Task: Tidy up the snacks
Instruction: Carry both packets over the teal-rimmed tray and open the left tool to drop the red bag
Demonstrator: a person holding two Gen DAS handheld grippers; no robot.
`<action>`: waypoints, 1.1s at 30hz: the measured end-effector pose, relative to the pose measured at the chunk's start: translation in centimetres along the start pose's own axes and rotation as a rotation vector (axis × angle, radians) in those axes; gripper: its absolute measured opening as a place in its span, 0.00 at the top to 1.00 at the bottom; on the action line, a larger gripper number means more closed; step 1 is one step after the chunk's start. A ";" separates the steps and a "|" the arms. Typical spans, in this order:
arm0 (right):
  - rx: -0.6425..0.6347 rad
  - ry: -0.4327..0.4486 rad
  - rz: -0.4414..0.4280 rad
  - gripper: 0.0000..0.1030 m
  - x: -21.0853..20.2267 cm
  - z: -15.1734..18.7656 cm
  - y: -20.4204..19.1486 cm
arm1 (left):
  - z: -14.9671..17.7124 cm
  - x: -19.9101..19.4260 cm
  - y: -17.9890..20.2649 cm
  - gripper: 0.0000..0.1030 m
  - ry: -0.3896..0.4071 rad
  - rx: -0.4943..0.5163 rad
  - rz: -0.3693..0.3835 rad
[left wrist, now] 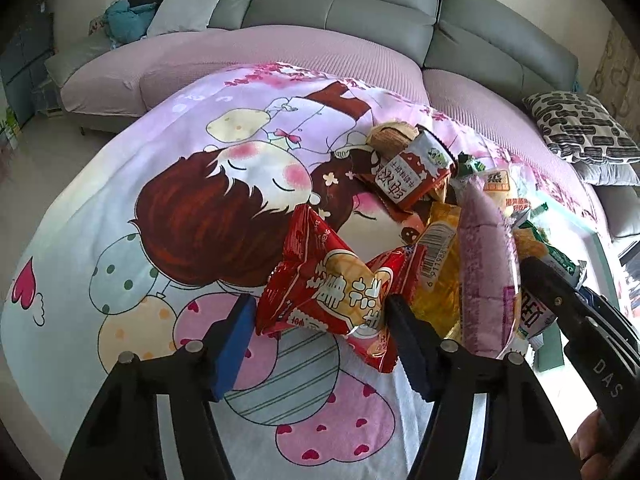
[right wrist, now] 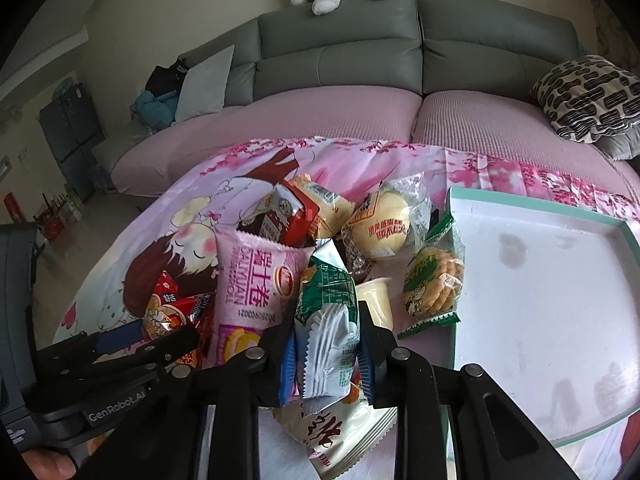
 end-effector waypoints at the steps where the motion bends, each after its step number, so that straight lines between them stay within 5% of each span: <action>1: 0.003 0.005 -0.001 0.73 -0.1 -0.1 0.1 | 0.0 -0.1 0.0 0.34 0.006 0.000 0.001; 14: 0.048 0.091 0.003 0.73 -3.1 -1.9 1.8 | -2.5 -3.9 1.1 0.35 0.127 0.007 0.017; 33: 0.280 0.196 0.207 0.73 -6.1 -4.3 14.5 | -7.7 -3.5 16.2 0.34 0.142 0.315 0.167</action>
Point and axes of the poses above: each gripper's, at about its wrist camera, not at the fingertips, and x roughly the way its jaws point, y to its right, z to its underside, the point moved 3 cm from there along x, roughly the way its jaws point, and after that the axes turned 11 degrees about z, right-handed, at the moved point
